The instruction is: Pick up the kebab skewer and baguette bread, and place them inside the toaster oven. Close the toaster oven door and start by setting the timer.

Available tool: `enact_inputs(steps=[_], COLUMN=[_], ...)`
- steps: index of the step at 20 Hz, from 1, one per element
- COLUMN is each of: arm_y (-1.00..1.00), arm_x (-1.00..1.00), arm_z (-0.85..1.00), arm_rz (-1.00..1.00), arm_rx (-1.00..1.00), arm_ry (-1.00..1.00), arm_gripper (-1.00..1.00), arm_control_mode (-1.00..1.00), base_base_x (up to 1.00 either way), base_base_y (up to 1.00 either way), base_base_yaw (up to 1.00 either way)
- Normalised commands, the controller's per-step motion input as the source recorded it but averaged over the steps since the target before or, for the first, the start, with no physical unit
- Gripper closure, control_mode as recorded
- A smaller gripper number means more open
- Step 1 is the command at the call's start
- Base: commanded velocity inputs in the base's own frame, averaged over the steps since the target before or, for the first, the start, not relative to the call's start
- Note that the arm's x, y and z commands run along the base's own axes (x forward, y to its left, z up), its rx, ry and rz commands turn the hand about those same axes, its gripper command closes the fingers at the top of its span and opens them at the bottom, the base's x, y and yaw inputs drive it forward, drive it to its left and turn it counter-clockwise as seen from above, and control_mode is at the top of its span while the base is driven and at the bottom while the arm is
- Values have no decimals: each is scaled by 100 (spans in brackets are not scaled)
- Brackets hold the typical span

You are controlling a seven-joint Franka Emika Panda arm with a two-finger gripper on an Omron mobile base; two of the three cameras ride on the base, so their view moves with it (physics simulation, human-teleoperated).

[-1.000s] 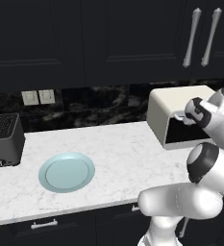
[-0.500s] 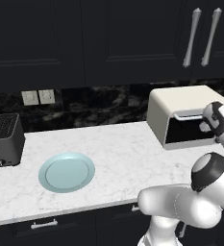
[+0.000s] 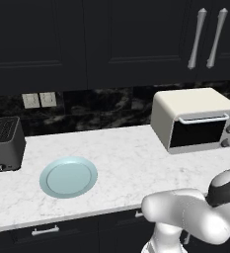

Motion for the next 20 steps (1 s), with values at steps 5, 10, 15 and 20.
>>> enact_inputs(steps=[5,10,15,20], arm_y=[-40,-41,-2,5], arm_x=[-14,-7,12,17], arm_z=[2,0,0,-3], arm_rz=[52,39,29,18], arm_rx=[-23,-20,-22,-24], arm_ry=[-35,-25,-36,-30], arm_gripper=[-100,-100,-100,-100], arm_control_mode=[-100,-100,-100,-100], base_base_x=[0,0,0,0], base_base_y=[0,0,0,0], base_base_yaw=[0,0,0,0])
